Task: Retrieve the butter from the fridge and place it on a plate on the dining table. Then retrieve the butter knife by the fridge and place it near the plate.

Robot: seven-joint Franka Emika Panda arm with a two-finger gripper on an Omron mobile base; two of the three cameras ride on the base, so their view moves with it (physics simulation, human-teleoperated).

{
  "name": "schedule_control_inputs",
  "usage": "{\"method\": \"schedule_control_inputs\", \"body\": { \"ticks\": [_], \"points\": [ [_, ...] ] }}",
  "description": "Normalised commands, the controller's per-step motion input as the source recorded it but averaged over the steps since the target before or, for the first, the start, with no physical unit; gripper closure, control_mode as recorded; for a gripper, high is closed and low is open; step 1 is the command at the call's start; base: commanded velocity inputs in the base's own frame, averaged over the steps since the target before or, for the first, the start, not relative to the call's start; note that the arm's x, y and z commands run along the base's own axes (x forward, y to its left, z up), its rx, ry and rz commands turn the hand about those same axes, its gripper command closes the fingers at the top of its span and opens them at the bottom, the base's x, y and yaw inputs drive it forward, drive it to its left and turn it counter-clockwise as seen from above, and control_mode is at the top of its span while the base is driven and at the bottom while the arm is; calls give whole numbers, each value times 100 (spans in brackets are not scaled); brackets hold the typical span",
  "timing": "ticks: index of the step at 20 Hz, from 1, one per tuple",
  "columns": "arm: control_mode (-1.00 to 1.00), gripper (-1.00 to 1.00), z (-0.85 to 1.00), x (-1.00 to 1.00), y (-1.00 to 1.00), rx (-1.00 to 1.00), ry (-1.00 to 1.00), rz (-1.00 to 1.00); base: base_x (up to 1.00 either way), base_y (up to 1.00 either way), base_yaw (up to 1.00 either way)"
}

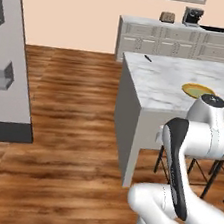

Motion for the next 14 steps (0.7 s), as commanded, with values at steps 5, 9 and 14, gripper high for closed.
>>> {"method": "schedule_control_inputs", "body": {
  "ticks": [5, 9, 14],
  "points": [
    [100, 100, 0, 0, 0, 0, 0, 0, 11, -100, 3],
    [100, 100, 0, 0, 0, 0, 0, 0, 61, -100, 1],
    [100, 100, 0, 0, 0, 0, 0, 0, 99, -100, -3]
  ]
}}
